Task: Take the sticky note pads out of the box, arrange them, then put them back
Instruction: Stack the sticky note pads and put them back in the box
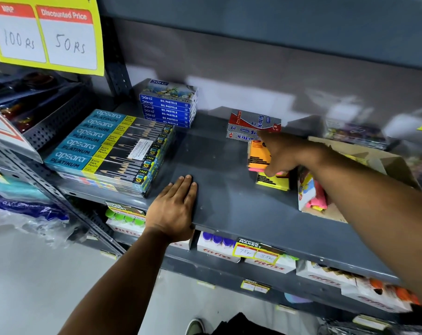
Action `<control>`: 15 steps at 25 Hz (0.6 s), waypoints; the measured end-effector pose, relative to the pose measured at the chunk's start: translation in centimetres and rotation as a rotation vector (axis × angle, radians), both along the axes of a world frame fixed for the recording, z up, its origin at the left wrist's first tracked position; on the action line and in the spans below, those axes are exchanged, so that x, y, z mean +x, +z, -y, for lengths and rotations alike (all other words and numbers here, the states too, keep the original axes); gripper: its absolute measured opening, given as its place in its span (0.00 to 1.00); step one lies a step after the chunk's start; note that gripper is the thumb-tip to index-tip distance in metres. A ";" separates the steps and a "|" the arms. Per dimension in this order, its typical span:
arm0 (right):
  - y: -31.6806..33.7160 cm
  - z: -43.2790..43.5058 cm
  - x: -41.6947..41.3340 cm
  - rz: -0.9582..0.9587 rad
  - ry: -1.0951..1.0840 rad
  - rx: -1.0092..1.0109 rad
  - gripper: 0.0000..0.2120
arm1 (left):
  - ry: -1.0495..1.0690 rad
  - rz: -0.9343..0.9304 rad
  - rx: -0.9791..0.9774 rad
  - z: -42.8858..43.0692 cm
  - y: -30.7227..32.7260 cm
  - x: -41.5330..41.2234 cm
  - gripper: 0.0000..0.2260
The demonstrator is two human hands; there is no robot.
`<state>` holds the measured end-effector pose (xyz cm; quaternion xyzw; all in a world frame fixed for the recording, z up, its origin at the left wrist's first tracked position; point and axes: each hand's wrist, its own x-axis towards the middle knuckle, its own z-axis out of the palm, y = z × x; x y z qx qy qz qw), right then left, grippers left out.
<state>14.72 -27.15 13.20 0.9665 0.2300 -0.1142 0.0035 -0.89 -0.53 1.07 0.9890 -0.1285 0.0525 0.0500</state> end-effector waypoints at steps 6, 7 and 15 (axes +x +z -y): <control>-3.0 2.1 -0.2 -0.137 -0.050 -0.034 0.51 | 0.001 -0.016 0.011 0.0 0.1 0.2 0.41; -3.3 2.1 -0.1 -0.143 -0.058 -0.061 0.52 | 0.000 -0.017 0.014 0.0 0.1 0.2 0.41; -4.2 1.9 0.3 -0.140 -0.058 -0.101 0.45 | 0.001 -0.013 0.019 -0.1 -0.1 0.2 0.40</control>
